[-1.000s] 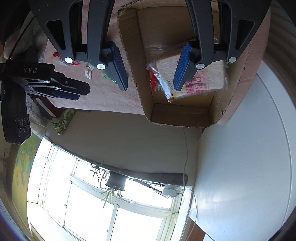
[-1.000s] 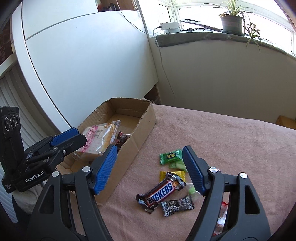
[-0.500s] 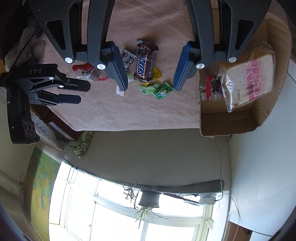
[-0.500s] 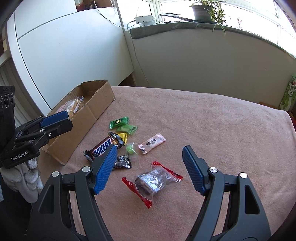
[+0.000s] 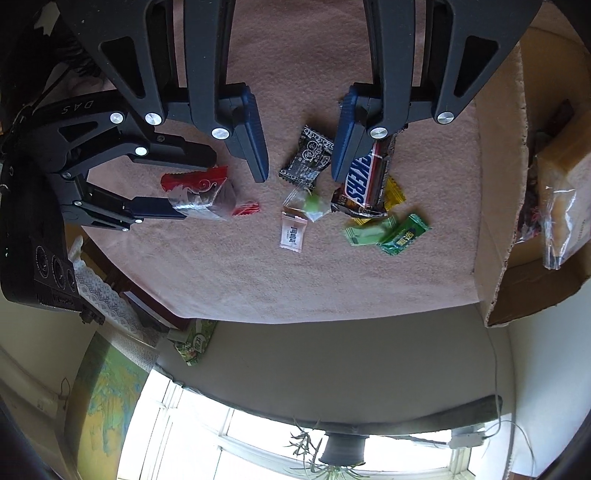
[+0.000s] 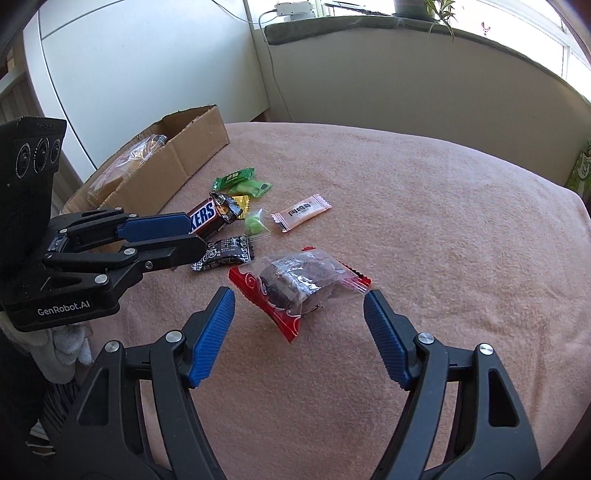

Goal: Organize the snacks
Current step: 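Grasp the black snack pack with the left gripper while the right grasps the red-wrapped pastry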

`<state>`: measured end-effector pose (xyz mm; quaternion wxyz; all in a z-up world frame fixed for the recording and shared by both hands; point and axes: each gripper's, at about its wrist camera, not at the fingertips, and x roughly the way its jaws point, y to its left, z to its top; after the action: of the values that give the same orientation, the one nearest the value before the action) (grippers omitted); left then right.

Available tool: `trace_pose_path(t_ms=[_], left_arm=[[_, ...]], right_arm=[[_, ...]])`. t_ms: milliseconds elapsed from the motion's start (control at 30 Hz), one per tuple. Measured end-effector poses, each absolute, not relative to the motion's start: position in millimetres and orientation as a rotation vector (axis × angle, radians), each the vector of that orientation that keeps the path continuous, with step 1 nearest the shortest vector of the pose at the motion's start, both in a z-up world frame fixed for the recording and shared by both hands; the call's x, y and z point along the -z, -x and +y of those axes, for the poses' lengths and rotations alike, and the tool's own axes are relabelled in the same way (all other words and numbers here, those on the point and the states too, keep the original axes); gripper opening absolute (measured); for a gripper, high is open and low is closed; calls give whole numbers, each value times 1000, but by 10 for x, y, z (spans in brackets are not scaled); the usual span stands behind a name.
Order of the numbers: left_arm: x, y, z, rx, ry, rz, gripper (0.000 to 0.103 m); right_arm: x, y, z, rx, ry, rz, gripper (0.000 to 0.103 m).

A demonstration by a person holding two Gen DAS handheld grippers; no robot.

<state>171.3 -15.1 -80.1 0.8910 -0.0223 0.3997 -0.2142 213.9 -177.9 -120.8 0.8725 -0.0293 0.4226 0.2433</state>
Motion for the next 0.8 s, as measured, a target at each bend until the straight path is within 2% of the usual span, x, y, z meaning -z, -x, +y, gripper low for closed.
trace_pose_path(t_ms=[200,500,533,600,733,800], left_arm=[[888,-1764,-209,443,25,858,34],[988,-1858,-322,421,-52,886,34],[986,-1860,-323,414,-58,885,34],[997,-1859,-337,419,-70,889,34],[1040,-1846,-407,422,-113,893,33],[1040,-1844,-404,409,-120,889,24]], right_arm=[[1221,-2159,-1764,-508,73,873,61],[1253,-2222,-1638,-477,144,857,60],[1264,-2228,-1649,-480,139,863,58],[1276,-2236,-1684,-480,125,871,47],[1295,-2239,-1732,-473,108,880,39],[1293,-2234,-1750,-469,96,877,36]])
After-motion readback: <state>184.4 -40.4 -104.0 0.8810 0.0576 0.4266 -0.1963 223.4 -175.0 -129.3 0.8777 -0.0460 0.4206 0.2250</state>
